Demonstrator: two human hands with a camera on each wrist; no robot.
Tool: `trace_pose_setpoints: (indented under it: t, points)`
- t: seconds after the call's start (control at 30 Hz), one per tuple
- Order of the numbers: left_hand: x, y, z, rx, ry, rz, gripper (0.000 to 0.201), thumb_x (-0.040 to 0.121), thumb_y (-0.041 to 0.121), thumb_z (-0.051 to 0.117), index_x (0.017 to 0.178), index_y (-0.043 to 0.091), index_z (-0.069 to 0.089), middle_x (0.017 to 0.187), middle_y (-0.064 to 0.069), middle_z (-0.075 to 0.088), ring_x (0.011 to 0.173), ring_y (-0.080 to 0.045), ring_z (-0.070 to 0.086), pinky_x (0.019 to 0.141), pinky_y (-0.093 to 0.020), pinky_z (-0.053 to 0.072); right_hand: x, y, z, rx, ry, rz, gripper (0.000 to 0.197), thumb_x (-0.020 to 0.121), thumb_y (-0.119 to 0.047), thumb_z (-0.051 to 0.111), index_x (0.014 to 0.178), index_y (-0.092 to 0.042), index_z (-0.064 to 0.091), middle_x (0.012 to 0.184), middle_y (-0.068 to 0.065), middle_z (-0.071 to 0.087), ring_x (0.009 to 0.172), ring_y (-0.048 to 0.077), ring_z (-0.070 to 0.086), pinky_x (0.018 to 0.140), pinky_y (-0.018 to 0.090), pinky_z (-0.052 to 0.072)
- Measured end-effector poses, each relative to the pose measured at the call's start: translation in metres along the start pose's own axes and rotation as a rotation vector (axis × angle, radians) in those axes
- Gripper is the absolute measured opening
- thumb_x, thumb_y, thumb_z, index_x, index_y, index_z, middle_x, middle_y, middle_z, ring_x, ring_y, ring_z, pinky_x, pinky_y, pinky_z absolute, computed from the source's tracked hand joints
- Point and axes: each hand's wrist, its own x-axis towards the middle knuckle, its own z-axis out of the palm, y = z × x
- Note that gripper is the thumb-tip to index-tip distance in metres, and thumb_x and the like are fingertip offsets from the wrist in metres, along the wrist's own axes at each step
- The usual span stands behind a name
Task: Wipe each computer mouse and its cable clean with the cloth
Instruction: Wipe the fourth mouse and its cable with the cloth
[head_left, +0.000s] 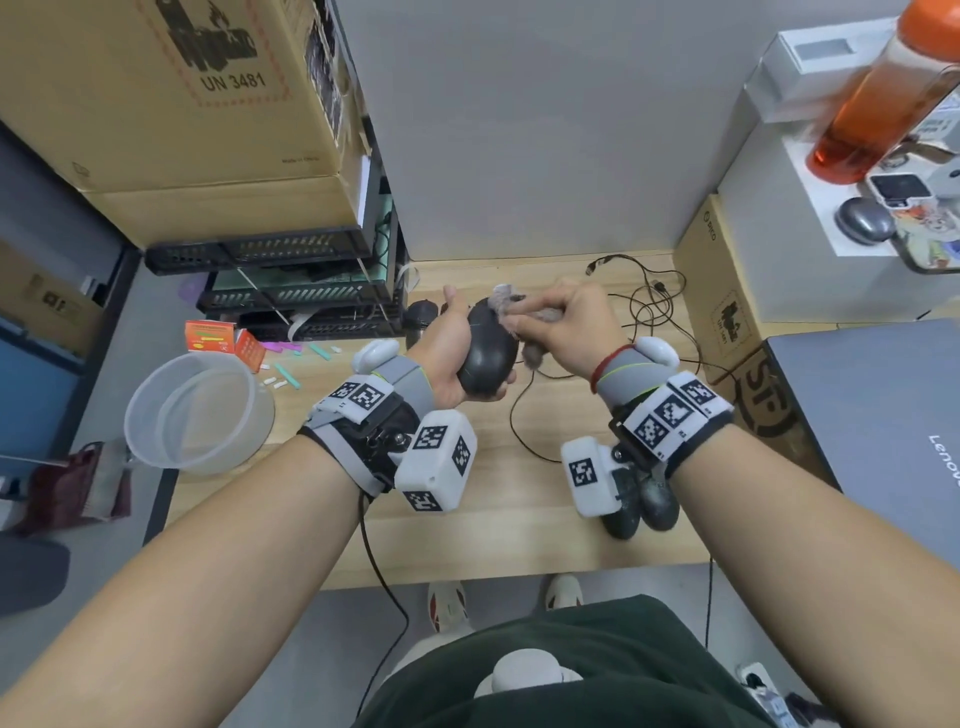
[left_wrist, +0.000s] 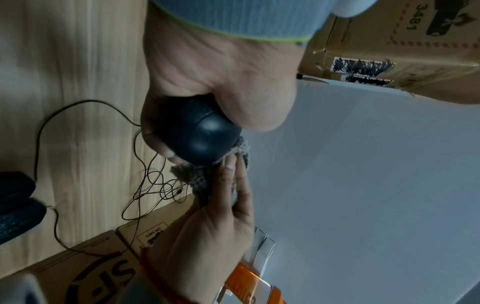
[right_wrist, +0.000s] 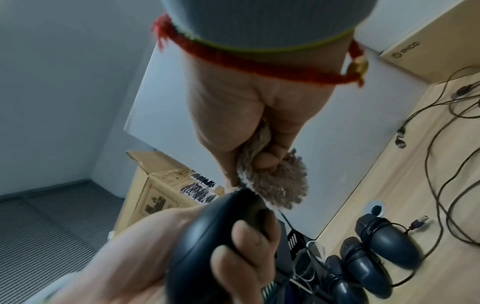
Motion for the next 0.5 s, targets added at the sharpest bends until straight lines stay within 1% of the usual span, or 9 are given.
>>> trace_pose_setpoints:
  t: [0.03, 0.1, 0.17, 0.23, 0.3, 0.37, 0.4, 0.47, 0.5]
  points:
    - [-0.001, 0.001, 0.001, 0.003, -0.011, 0.002, 0.098, 0.089, 0.082, 0.003, 0.120, 0.012, 0.064, 0.082, -0.016, 0.065, 0.056, -0.026, 0.060, 0.056, -0.030, 0.050, -0.001, -0.002, 0.003, -0.023, -0.011, -0.023, 0.009, 0.073, -0.024, 0.084, 0.077, -0.030, 0.078, 0.088, 0.004, 0.056, 0.062, 0.037, 0.067, 0.068, 0.051, 0.057]
    - [-0.003, 0.002, 0.001, -0.005, -0.009, 0.021, 0.094, 0.090, 0.082, 0.002, 0.103, 0.013, 0.064, 0.077, -0.016, 0.064, 0.055, -0.026, 0.060, 0.059, -0.031, 0.049, -0.008, -0.008, 0.010, -0.103, -0.088, -0.113, 0.017, 0.072, -0.024, 0.085, 0.077, -0.038, 0.076, 0.087, 0.003, 0.056, 0.072, 0.023, 0.065, 0.075, 0.037, 0.054]
    - [-0.005, 0.005, -0.001, -0.042, 0.026, 0.055, 0.081, 0.093, 0.078, 0.007, 0.088, 0.015, 0.057, 0.066, -0.009, 0.066, 0.053, -0.026, 0.065, 0.065, -0.038, 0.051, -0.020, -0.016, 0.016, -0.119, -0.232, -0.180, 0.020, 0.072, -0.018, 0.086, 0.080, -0.034, 0.076, 0.084, 0.005, 0.054, 0.069, 0.018, 0.063, 0.069, 0.031, 0.055]
    - [-0.006, 0.007, -0.005, -0.036, 0.042, 0.070, 0.078, 0.096, 0.076, 0.011, 0.089, 0.014, 0.057, 0.064, -0.007, 0.067, 0.055, -0.025, 0.066, 0.068, -0.039, 0.052, -0.021, -0.018, 0.016, -0.108, -0.330, -0.169, 0.017, 0.072, -0.016, 0.086, 0.080, -0.028, 0.077, 0.082, 0.004, 0.055, 0.064, 0.021, 0.066, 0.062, 0.034, 0.058]
    - [-0.010, 0.006, -0.004, 0.003, 0.018, 0.056, 0.083, 0.093, 0.080, 0.009, 0.097, 0.015, 0.060, 0.072, -0.009, 0.065, 0.057, -0.024, 0.061, 0.063, -0.033, 0.050, -0.010, -0.013, 0.011, -0.084, -0.253, -0.108, 0.018, 0.073, -0.020, 0.085, 0.088, -0.024, 0.076, 0.079, 0.002, 0.064, 0.064, 0.020, 0.068, 0.066, 0.037, 0.058]
    - [-0.012, 0.005, 0.000, 0.065, -0.009, 0.056, 0.089, 0.090, 0.083, 0.006, 0.106, 0.018, 0.064, 0.080, -0.014, 0.066, 0.059, -0.027, 0.060, 0.060, -0.032, 0.051, 0.006, -0.005, 0.003, -0.106, -0.089, -0.029, 0.039, 0.074, -0.032, 0.081, 0.109, -0.025, 0.067, 0.085, 0.001, 0.068, 0.073, 0.017, 0.069, 0.077, 0.037, 0.056]
    - [-0.013, 0.004, 0.002, 0.085, -0.029, 0.060, 0.090, 0.089, 0.084, 0.004, 0.106, 0.019, 0.065, 0.083, -0.015, 0.066, 0.060, -0.028, 0.061, 0.059, -0.033, 0.052, 0.011, -0.002, 0.001, -0.131, -0.044, -0.007, 0.045, 0.076, -0.036, 0.078, 0.116, -0.023, 0.063, 0.087, 0.000, 0.068, 0.076, 0.018, 0.069, 0.079, 0.038, 0.055]
    - [-0.015, 0.004, 0.006, 0.070, -0.078, 0.062, 0.098, 0.086, 0.085, 0.000, 0.109, 0.018, 0.067, 0.087, -0.017, 0.063, 0.063, -0.027, 0.060, 0.060, -0.035, 0.053, 0.013, -0.004, 0.004, -0.150, -0.083, -0.009, 0.033, 0.084, -0.032, 0.073, 0.113, -0.020, 0.066, 0.085, -0.005, 0.067, 0.072, 0.017, 0.066, 0.073, 0.036, 0.053]
    - [-0.013, 0.005, 0.007, 0.039, -0.108, 0.061, 0.102, 0.084, 0.086, -0.003, 0.110, 0.018, 0.068, 0.087, -0.017, 0.062, 0.064, -0.026, 0.058, 0.062, -0.036, 0.052, 0.011, -0.007, 0.006, -0.196, -0.114, -0.048, 0.024, 0.087, -0.032, 0.070, 0.109, -0.023, 0.069, 0.086, -0.006, 0.067, 0.075, 0.015, 0.064, 0.074, 0.035, 0.051]
